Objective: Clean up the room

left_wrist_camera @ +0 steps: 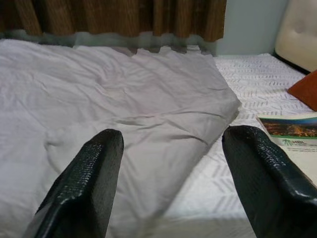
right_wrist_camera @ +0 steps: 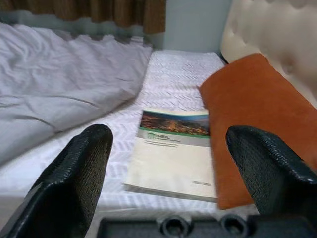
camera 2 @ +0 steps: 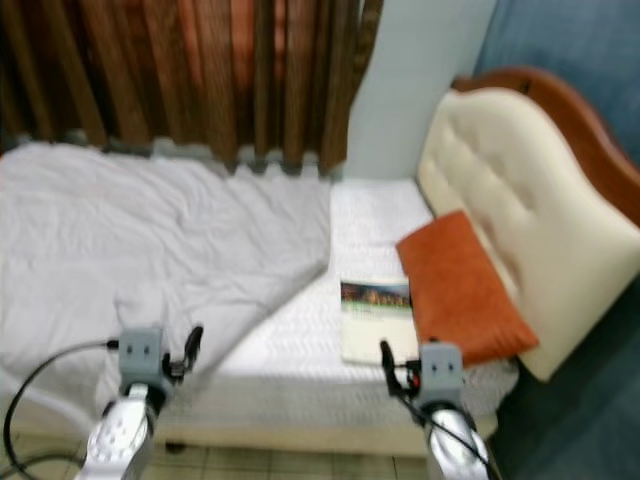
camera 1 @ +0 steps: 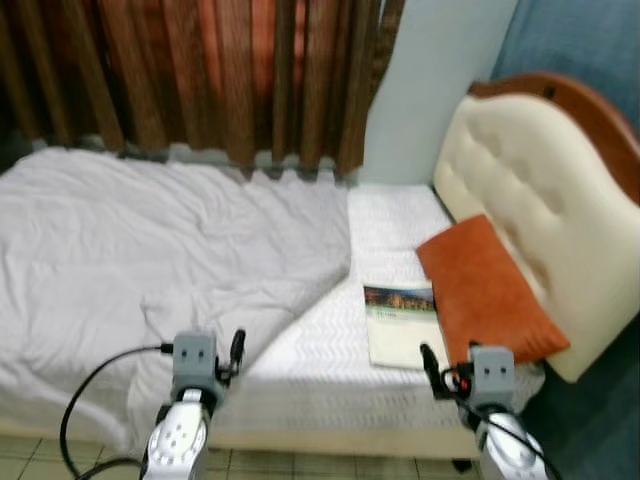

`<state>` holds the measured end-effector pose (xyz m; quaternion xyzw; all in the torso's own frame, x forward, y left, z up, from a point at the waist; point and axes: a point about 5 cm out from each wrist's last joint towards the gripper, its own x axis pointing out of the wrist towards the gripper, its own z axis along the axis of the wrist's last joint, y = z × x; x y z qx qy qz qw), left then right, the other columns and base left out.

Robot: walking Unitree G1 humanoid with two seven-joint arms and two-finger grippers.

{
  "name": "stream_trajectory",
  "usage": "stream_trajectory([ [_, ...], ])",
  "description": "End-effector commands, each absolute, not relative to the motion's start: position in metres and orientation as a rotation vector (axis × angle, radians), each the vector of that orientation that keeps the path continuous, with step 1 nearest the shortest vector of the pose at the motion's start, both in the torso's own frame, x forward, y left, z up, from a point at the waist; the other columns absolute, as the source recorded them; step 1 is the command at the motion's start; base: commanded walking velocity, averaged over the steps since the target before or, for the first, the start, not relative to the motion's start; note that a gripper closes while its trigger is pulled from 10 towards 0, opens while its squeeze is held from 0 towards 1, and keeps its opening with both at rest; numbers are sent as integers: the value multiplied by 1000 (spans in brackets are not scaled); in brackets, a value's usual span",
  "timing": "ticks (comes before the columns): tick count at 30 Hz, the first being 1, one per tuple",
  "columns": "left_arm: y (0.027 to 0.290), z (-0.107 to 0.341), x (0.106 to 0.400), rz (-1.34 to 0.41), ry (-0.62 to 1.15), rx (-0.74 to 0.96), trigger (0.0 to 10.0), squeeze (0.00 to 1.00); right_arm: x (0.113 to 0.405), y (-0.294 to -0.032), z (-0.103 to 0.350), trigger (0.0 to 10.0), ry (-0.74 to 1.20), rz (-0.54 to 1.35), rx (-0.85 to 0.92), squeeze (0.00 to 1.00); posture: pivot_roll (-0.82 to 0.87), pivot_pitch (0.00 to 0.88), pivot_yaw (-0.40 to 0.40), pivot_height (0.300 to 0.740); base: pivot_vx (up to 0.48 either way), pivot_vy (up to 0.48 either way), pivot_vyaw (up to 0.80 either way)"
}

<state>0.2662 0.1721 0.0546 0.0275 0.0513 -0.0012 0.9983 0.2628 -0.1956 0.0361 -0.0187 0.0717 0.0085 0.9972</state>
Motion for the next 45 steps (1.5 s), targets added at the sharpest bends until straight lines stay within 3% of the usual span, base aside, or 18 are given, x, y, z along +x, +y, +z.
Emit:
stream_trajectory([
  [1,179,58,270,6,98,89,10000,0,266,-194,38,10000,140,22,-30,0,99,0,-116,740,0,480,0],
  [6,189,60,275,-3,104,128,10000,0,270,-189,35,10000,155,54,-39,0,113,0,-114,740,0,480,0],
  [11,183,64,277,43,74,91,10000,0,273,-187,33,10000,162,71,-44,0,118,0,-116,740,0,270,0],
  [25,182,70,289,-56,110,208,10000,0,273,-185,28,10000,165,58,-3,0,107,0,-105,740,439,0,0],
  [38,186,63,286,-22,148,177,10000,0,270,-181,25,10000,186,82,-27,0,93,10,-109,740,464,0,-168],
  [40,181,54,296,-82,218,141,10000,0,263,-180,25,10000,186,89,-25,0,68,71,-122,740,232,0,0],
  [42,184,51,317,-82,281,78,10000,0,236,-183,27,10000,197,99,-47,0,-7,235,-137,740,0,0,0],
  [45,183,55,331,-79,288,27,10000,0,198,-185,33,10000,217,125,-86,0,-112,376,-138,740,0,0,0],
])
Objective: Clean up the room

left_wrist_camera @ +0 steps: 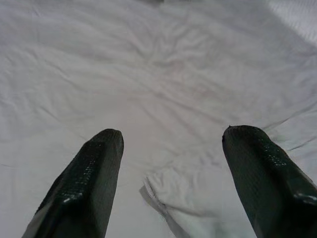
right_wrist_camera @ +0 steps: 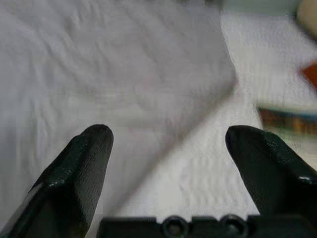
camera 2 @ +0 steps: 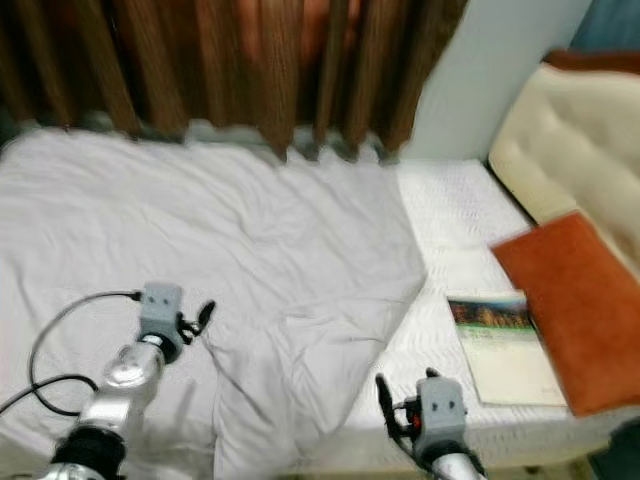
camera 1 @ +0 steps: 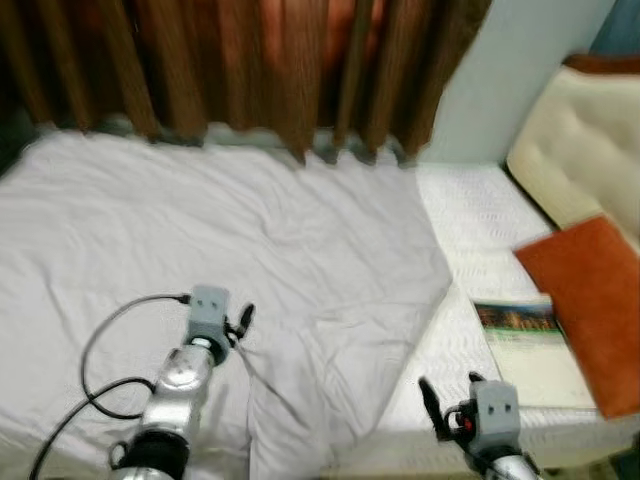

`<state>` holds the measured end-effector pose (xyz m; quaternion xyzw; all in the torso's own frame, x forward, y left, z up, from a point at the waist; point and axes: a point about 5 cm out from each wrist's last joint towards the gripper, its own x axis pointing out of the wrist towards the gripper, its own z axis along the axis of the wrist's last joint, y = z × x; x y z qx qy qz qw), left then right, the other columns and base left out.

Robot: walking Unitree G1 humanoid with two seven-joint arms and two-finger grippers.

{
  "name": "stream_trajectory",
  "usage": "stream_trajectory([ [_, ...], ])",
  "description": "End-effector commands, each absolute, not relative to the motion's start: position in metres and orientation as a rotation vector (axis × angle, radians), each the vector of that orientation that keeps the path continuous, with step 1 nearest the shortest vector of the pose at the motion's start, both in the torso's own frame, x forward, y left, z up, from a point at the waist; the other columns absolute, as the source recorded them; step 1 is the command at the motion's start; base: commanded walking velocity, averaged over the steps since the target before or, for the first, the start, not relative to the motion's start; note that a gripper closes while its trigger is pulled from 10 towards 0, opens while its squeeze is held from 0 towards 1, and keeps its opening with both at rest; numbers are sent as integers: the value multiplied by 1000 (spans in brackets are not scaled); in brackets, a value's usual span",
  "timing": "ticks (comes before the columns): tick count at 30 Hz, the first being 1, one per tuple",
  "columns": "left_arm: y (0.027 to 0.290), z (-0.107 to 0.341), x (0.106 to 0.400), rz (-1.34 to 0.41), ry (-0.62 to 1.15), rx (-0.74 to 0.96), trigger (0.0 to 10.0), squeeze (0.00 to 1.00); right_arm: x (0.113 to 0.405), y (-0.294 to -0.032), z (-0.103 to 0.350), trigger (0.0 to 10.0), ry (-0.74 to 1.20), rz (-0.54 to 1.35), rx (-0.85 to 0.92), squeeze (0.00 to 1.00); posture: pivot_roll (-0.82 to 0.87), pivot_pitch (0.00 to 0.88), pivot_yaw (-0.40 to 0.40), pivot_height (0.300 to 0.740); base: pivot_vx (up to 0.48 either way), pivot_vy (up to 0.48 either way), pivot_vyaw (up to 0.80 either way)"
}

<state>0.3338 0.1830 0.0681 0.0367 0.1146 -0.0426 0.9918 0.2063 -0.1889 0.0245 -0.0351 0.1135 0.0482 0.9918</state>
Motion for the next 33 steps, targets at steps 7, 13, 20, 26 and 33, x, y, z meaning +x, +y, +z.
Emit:
stream_trajectory([
  [7,174,74,351,-67,223,54,10000,0,119,-175,63,10000,264,142,-104,0,-277,577,-154,740,0,0,0],
  [13,191,92,361,44,141,105,10000,0,61,-169,83,10000,388,119,-86,0,-362,656,-152,740,0,0,0],
  [20,210,88,359,142,170,-56,10000,0,32,-168,98,10000,482,86,-84,0,-386,684,-152,740,0,0,0],
  [26,209,78,357,201,220,-374,10000,0,19,-163,109,10000,516,85,-75,0,-448,684,-178,740,0,0,0],
  [33,176,90,370,82,221,-613,10000,0,-7,-169,119,10000,596,77,-98,0,-498,699,-210,740,0,0,0],
])
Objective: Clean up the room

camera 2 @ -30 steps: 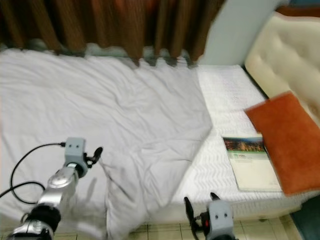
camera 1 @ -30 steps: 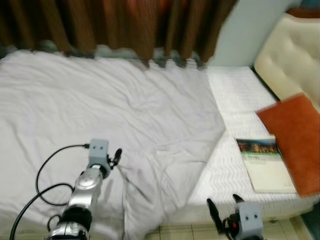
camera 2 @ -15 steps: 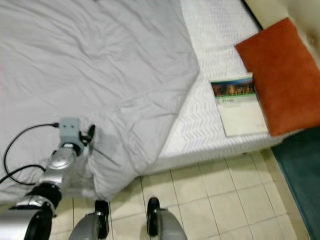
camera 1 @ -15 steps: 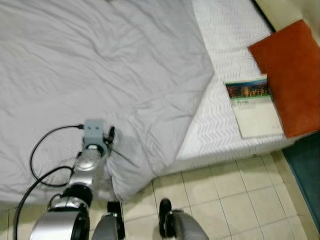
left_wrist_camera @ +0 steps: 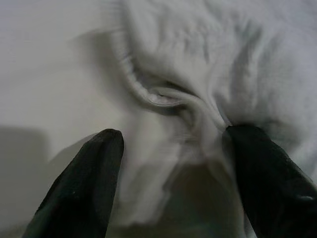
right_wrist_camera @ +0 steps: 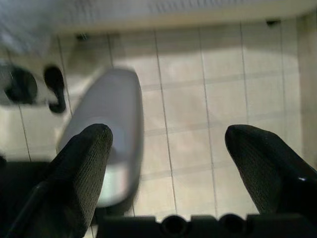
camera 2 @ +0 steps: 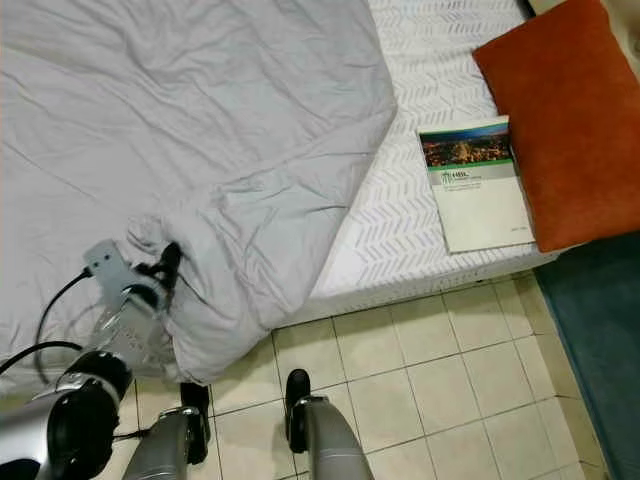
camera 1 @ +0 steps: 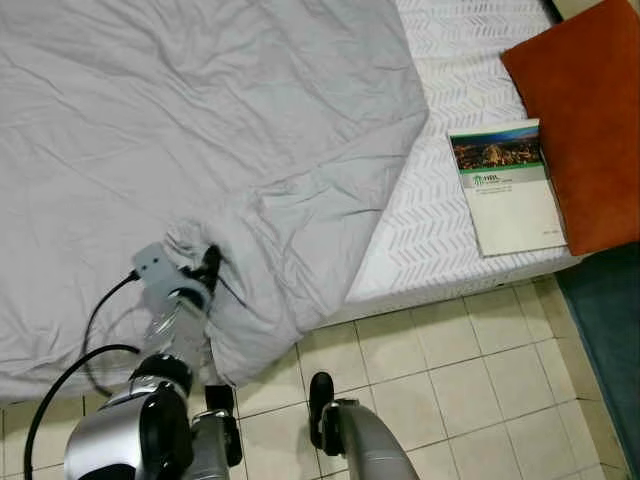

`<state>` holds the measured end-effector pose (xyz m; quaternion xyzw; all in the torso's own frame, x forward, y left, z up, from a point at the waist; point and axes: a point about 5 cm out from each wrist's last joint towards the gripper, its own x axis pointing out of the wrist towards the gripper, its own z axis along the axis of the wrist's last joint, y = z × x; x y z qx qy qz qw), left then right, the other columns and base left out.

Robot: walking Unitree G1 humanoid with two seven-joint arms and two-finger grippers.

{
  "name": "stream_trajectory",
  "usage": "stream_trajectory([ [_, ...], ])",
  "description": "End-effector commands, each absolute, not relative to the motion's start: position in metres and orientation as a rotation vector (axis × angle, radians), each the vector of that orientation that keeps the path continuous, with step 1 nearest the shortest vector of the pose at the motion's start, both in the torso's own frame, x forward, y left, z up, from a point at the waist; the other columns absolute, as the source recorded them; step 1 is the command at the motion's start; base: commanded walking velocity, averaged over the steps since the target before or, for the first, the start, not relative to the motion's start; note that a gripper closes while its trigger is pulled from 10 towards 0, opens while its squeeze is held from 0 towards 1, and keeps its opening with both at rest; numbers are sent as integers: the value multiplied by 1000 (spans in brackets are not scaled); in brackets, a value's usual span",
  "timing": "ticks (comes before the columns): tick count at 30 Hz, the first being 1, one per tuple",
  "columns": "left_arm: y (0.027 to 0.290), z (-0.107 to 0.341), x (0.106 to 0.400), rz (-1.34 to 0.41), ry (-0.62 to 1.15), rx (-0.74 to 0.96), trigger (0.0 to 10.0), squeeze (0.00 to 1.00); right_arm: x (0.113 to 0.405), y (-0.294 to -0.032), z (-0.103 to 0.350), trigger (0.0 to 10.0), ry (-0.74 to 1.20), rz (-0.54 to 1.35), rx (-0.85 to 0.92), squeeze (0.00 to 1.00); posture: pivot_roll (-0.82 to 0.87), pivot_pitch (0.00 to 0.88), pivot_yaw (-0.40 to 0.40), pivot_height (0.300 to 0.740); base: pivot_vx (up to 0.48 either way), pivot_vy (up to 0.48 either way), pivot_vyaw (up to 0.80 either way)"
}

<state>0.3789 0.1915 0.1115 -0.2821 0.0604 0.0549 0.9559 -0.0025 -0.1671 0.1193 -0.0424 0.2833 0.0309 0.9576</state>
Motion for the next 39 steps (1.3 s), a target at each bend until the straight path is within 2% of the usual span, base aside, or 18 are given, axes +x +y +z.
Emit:
stream_trajectory([
  [1,166,85,369,49,258,-582,10000,0,-9,-168,120,10000,607,81,-97,0,-498,699,-210,740,0,0,0],
  [5,159,78,366,28,307,-534,10000,0,-10,-167,120,10000,610,84,-96,0,-492,698,-206,740,0,0,0],
  [6,158,75,364,20,330,-517,1882,0,-10,-167,120,10000,611,84,-96,0,-494,697,-204,740,0,0,0],
  [7,156,70,362,15,358,-497,0,0,-11,-168,120,10000,612,81,-97,0,-493,695,-206,740,0,0,0],
  [13,160,71,362,19,360,-444,0,0,-11,-168,118,10000,613,80,-98,0,-472,696,-200,740,0,0,0],
  [18,167,72,362,10,353,-335,0,0,-7,-168,113,10000,605,84,-95,0,-445,693,-186,740,0,0,0],
  [23,175,69,358,-21,350,-201,0,0,7,-170,102,10000,571,94,-97,0,-373,639,-152,740,0,0,0],
  [25,176,67,355,-83,336,-82,0,0,26,-176,93,10000,522,99,-107,0,-315,583,-122,740,0,0,0],
  [26,176,67,355,-102,327,-56,0,0,33,-177,91,10000,502,99,-110,0,-315,583,-122,740,0,0,0],
  [27,174,65,353,-133,331,6,0,0,44,-180,84,10000,487,100,-115,0,-288,530,-102,740,0,0,0],
  [29,173,66,353,-153,322,31,0,0,54,-183,83,10000,459,90,-118,0,-278,506,-94,740,0,0,0],
  [30,168,68,354,-190,309,95,0,0,73,-191,80,10000,418,68,-125,0,-265,452,-84,740,0,0,0],
  [35,155,70,357,-223,310,167,0,0,101,-207,65,10000,393,37,-153,0,-264,387,-65,740,0,0,0],
  [36,150,73,360,-232,305,176,0,0,104,-210,67,10000,382,18,-154,0,-270,336,-60,740,0,0,0],
  [37,141,81,365,-245,288,145,10000,0,112,-217,71,10000,353,-14,-166,0,-278,290,-44,740,0,0,0],
  [39,137,84,367,-254,279,154,10000,0,117,-220,72,10000,341,-27,-168,0,-287,273,-44,740,0,0,0],
])
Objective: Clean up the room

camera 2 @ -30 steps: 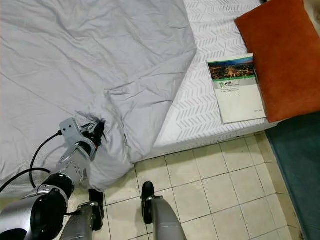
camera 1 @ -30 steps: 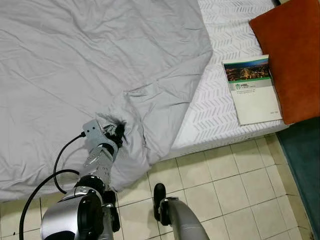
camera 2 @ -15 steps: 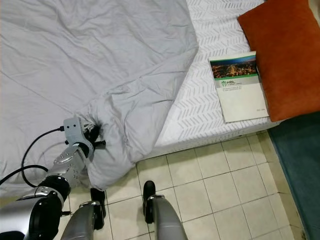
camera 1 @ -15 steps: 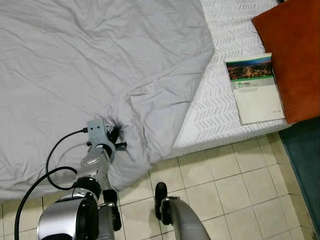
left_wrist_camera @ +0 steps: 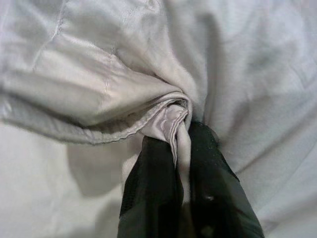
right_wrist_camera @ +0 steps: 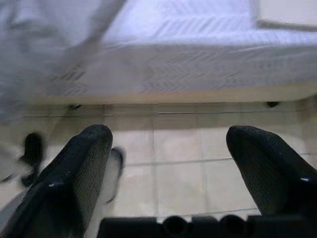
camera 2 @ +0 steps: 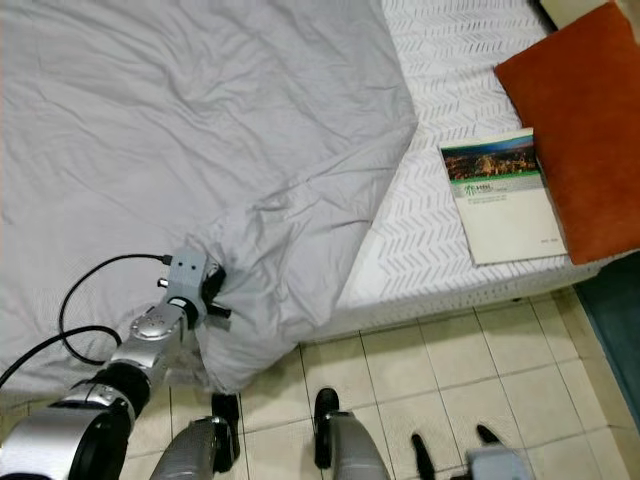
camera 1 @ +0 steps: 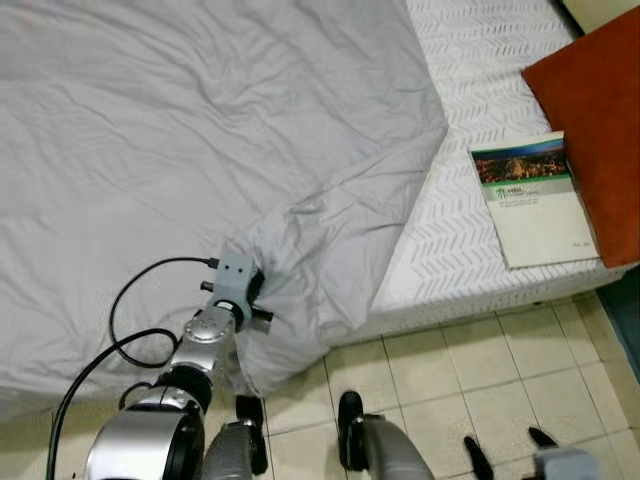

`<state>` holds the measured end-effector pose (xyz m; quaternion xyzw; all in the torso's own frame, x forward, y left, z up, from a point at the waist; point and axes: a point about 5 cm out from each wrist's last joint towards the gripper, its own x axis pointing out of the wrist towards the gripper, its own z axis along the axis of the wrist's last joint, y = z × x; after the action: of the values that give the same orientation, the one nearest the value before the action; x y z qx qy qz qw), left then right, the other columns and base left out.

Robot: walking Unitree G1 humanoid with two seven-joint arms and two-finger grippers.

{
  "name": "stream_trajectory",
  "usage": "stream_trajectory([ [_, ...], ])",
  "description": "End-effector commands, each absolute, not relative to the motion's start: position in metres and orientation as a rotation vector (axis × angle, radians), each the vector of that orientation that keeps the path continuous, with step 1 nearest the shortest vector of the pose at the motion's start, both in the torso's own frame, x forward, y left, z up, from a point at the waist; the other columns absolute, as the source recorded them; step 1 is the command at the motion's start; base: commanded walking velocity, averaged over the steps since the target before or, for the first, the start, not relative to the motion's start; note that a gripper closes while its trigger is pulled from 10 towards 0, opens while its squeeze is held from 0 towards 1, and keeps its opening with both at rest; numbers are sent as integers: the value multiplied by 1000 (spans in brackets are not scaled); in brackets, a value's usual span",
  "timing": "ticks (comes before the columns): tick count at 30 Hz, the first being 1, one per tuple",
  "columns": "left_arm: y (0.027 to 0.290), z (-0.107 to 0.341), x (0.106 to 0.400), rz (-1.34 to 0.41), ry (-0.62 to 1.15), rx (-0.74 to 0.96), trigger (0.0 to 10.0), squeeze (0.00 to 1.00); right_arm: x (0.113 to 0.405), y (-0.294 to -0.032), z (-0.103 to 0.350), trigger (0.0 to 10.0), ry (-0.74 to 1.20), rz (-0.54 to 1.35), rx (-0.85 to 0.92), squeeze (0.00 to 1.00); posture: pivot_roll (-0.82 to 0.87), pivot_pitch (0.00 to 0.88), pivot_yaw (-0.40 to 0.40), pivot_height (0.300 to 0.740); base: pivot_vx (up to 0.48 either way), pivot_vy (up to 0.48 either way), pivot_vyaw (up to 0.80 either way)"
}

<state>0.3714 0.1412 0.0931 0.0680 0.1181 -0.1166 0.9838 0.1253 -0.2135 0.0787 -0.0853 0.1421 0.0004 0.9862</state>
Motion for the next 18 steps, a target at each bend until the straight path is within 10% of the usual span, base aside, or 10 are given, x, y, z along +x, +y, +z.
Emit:
stream_trajectory([
  [1,133,86,368,-262,273,156,10000,0,122,-222,71,10000,334,-37,-168,0,-294,259,-38,740,0,0,0],
  [18,71,77,355,-465,247,301,10000,0,163,-233,69,10000,250,-110,-172,0,-337,151,19,740,0,-330,0],
])
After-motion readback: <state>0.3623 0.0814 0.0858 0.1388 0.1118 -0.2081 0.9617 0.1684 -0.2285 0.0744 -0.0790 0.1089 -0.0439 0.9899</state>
